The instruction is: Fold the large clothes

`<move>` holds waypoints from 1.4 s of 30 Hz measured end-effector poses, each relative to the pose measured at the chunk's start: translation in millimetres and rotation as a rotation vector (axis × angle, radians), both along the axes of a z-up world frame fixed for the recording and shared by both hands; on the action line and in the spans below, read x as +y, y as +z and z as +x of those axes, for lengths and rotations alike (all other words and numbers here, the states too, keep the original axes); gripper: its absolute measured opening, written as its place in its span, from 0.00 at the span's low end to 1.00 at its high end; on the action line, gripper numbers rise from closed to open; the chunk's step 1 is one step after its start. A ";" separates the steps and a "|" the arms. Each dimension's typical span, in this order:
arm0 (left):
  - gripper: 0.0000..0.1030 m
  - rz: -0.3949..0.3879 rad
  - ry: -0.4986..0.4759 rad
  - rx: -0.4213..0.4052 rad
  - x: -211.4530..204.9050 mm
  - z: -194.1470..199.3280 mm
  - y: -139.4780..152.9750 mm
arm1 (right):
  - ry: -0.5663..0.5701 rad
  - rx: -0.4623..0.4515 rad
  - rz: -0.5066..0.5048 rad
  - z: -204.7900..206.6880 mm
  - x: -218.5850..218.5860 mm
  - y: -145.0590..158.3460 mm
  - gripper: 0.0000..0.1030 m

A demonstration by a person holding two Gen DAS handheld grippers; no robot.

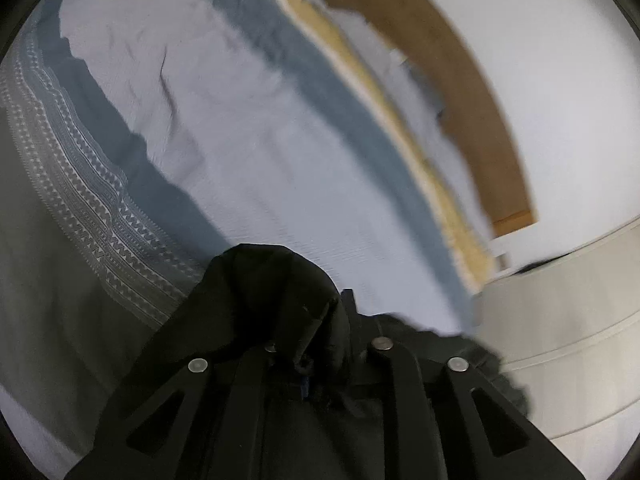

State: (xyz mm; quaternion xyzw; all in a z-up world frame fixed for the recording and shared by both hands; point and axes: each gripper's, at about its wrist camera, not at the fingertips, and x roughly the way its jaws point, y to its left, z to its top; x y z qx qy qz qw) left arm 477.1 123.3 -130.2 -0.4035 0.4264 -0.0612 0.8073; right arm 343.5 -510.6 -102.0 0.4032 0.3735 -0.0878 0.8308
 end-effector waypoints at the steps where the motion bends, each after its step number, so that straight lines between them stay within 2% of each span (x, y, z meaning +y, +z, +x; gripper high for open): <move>1: 0.15 0.020 -0.008 0.012 -3.3 5.1 -8.3 | -0.001 0.023 -0.001 7.5 0.5 -9.8 0.08; 7: 0.15 0.020 -0.035 0.047 -10.6 21.6 -33.1 | 0.035 0.108 -0.053 35.1 6.5 -34.8 0.07; 10: 0.21 -0.013 -0.043 0.046 -4.9 20.0 -29.5 | 0.045 0.118 -0.046 38.3 5.7 -37.3 0.10; 12: 0.38 -0.049 -0.036 0.028 3.3 15.3 -18.8 | 0.040 0.110 -0.006 36.4 1.1 -35.9 0.13; 13: 0.43 -0.062 -0.029 0.020 6.9 13.0 -13.9 | 0.034 0.096 0.021 33.3 -1.8 -33.5 0.17; 14: 0.53 -0.072 -0.023 0.011 10.0 11.3 -9.0 | 0.027 0.076 0.051 30.0 -5.1 -31.5 0.20; 15: 0.63 -0.079 -0.016 0.000 13.5 9.6 -2.7 | 0.013 0.048 0.093 25.8 -9.8 -29.1 0.28; 16: 0.68 -0.073 -0.011 -0.008 15.7 8.1 4.9 | 0.000 0.020 0.132 22.2 -14.2 -26.9 0.35; 17: 0.76 -0.045 -0.007 -0.017 17.7 7.5 13.3 | -0.015 -0.003 0.161 19.0 -18.2 -22.8 0.50; 18: 0.81 0.002 0.001 -0.032 20.5 5.2 25.8 | -0.032 -0.020 0.168 15.9 -21.1 -16.7 0.70; 19: 0.82 0.014 0.007 -0.042 23.3 3.7 32.4 | -0.057 -0.037 0.152 11.6 -25.0 -7.6 0.84; 21: 0.82 0.028 0.013 -0.055 28.9 1.0 45.4 | -0.094 -0.066 0.136 3.3 -34.5 8.2 0.84; 24: 0.82 0.127 -0.024 -0.078 17.9 -8.8 66.9 | -0.076 -0.053 0.072 -3.1 -34.4 30.7 0.84; 27: 0.82 0.207 -0.085 -0.091 -10.4 -23.6 77.7 | 0.039 -0.025 -0.077 -1.7 -2.5 56.1 0.84; 31: 0.82 0.272 -0.199 -0.103 -64.1 -40.5 74.3 | 0.202 -0.029 -0.182 2.1 65.0 69.7 0.84; 34: 0.82 0.333 -0.313 -0.113 -115.5 -46.4 66.2 | 0.333 -0.031 -0.231 13.2 126.5 66.8 0.84; 37: 0.81 0.398 -0.417 -0.131 -160.9 -36.4 59.6 | 0.446 -0.015 -0.292 34.5 178.4 55.4 0.84; 39: 0.83 0.481 -0.456 -0.135 -187.9 -17.1 50.4 | 0.506 0.005 -0.335 54.6 203.8 43.3 0.84; 42: 0.87 0.554 -0.451 -0.088 -202.1 16.1 34.0 | 0.519 0.083 -0.394 91.2 216.0 16.5 0.85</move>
